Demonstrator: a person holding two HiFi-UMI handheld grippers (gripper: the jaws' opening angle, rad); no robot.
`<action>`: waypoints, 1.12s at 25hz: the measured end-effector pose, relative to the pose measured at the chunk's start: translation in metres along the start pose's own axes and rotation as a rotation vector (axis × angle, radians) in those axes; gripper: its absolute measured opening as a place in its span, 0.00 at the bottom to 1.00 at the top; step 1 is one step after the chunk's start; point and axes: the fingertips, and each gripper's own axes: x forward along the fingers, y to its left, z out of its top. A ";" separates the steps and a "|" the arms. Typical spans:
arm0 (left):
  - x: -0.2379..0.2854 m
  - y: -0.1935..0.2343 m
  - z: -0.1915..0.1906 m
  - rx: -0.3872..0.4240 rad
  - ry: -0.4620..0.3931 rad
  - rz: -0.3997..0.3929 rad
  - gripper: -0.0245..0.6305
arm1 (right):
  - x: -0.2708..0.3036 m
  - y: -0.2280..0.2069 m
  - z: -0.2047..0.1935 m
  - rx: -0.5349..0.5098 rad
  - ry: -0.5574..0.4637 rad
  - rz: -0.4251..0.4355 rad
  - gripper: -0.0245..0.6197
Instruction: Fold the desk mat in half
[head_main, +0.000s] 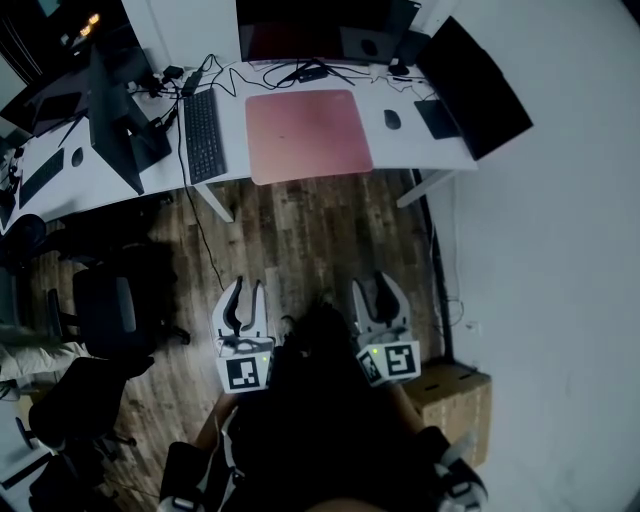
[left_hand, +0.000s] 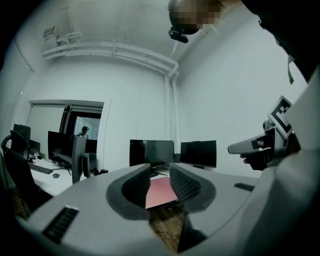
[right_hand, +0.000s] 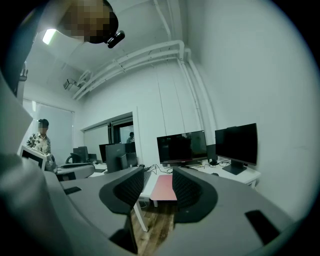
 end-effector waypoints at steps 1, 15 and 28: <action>0.003 0.000 0.000 -0.003 0.000 0.002 0.20 | 0.002 -0.004 -0.002 -0.007 0.006 -0.001 0.28; 0.104 -0.019 -0.011 0.030 0.053 0.033 0.32 | 0.096 -0.069 0.005 0.026 0.047 0.083 0.28; 0.225 -0.036 -0.034 0.143 0.186 0.137 0.35 | 0.209 -0.156 0.006 -0.072 0.124 0.234 0.28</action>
